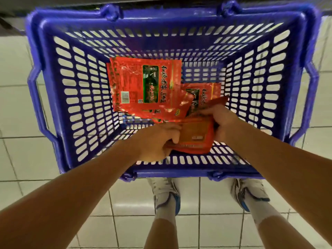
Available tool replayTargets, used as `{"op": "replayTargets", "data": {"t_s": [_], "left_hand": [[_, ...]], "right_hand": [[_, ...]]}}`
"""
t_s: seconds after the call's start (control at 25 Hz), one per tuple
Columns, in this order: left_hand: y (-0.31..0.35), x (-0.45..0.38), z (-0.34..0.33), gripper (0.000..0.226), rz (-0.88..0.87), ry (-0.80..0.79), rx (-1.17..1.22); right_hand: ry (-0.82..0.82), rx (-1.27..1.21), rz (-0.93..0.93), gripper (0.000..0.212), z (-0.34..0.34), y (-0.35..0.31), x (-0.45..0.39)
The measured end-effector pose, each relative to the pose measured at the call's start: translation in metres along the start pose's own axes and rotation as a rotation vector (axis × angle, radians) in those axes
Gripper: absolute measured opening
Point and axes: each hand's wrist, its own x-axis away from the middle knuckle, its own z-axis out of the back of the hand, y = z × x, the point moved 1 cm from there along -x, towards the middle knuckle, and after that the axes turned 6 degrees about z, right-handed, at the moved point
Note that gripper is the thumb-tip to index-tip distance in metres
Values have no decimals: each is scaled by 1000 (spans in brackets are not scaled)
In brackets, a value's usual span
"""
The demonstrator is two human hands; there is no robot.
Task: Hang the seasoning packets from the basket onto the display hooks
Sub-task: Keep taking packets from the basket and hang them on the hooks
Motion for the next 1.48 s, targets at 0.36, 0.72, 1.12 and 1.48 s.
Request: {"op": "replayTargets", "data": {"t_s": [0.36,0.72,1.12,1.48], "left_hand": [[-68,-60,38,107,546,409,-530],[-42,-21,52,53,436,633,-264],[159,129,119,25,314,559,1261],[429,286,226,27,8,759,1129]], "right_hand": [[-54,-96,119,22,17,3,-25],[-154,-172,207,26,35,-14,30],[-179,-175,546,16,81,-57,253],[-123,-75,1218,19,195,-176,559]]}}
